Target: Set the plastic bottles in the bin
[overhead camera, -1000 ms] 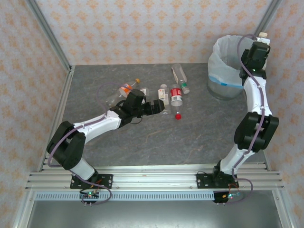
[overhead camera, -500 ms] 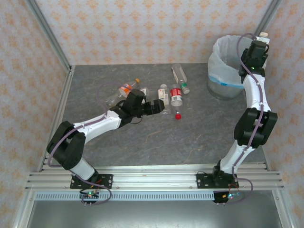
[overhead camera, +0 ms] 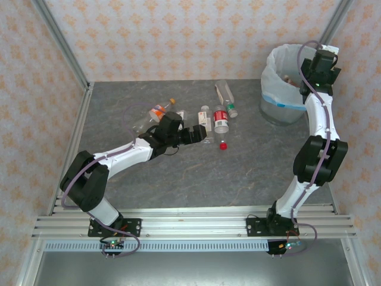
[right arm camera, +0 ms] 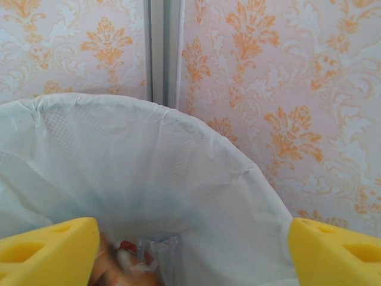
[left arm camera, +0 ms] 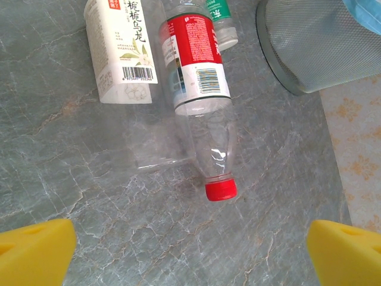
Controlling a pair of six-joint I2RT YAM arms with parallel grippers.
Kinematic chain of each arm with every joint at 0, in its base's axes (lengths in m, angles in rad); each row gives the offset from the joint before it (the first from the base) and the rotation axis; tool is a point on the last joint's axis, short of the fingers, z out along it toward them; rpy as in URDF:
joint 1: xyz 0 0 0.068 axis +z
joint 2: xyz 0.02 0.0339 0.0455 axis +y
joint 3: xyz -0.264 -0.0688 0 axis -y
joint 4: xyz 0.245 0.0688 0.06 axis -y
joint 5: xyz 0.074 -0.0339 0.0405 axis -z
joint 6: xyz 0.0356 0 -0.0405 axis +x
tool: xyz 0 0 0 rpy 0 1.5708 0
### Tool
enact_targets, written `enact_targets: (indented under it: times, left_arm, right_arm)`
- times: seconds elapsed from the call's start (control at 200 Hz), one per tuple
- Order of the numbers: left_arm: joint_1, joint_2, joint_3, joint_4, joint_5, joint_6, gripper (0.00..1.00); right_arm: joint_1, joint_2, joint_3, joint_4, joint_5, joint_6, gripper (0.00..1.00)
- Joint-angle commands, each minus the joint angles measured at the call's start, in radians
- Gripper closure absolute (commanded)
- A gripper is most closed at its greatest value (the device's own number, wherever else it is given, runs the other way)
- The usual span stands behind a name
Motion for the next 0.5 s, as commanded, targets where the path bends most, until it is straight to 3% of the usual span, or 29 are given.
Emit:
enact_targets:
  times: [0.0,0.085,0.165,0.495]
  left_arm:
    - [-0.004,-0.006,0.01,-0.017,0.0,0.015,0.0]
    - [-0.004,-0.005,0.01,-0.016,-0.002,0.014,0.0]
    - [-0.004,-0.005,0.009,-0.015,-0.002,0.015,0.0]
    - [-0.004,-0.082,-0.03,-0.02,-0.114,0.033,0.0]
  right_arm:
    - [-0.004,-0.042,0.026,-0.008,0.011,0.008,0.15]
    - [-0.004,-0.054,0.019,-0.006,0.001,0.019,0.12]
    - [-0.004,-0.074,0.002,0.008,-0.008,0.031,0.0]
    - [-0.003,-0.228,-0.147,0.067,-0.068,0.095,0.01]
